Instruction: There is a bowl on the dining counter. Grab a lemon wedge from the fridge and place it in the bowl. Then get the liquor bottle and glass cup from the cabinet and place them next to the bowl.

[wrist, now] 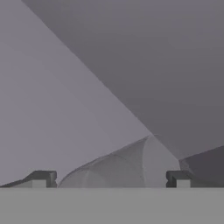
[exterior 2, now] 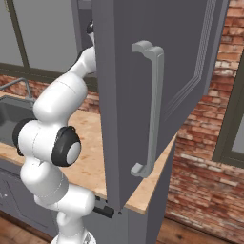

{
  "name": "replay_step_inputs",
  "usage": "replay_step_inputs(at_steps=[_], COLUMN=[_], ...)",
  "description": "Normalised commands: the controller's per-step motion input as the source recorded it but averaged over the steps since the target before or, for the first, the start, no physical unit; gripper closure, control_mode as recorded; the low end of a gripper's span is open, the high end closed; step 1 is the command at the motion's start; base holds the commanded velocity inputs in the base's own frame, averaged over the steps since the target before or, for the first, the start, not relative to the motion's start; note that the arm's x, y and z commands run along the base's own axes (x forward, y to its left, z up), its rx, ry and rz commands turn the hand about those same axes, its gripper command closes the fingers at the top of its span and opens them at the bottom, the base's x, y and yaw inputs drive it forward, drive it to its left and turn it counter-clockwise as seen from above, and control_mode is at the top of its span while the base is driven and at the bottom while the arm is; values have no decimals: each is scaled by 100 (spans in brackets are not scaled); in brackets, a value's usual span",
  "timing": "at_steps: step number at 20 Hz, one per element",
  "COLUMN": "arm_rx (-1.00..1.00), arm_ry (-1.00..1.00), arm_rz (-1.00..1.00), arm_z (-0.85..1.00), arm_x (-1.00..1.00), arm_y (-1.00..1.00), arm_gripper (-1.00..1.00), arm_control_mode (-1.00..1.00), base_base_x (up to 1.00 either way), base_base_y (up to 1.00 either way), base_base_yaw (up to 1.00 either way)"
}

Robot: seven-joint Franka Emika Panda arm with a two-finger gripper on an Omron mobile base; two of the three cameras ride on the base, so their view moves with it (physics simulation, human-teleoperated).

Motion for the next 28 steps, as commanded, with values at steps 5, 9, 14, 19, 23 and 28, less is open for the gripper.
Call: replay_step_inputs(at_steps=[5, 9, 14, 19, 23, 28], arm_rx=[0, 0, 0, 0, 0, 0], arm_ry=[4, 3, 4, 4, 0, 0], arm_rz=[1, 1, 2, 2, 1, 0], arm_z=[-14, -13, -13, -12, -11, -6], arm_x=[1, 0, 0, -2, -14, -29], arm_y=[0, 0, 0, 0, 0, 0], arm_gripper=[-100, -100, -100, 100, 100, 100], arm_control_mode=[-100, -100, -100, -100, -100, -100], base_base_x=[0, 0, 0, 0, 0, 0], base_base_y=[0, 0, 0, 0, 0, 0], base_base_yaw=[0, 0, 0, 0, 0, 0])
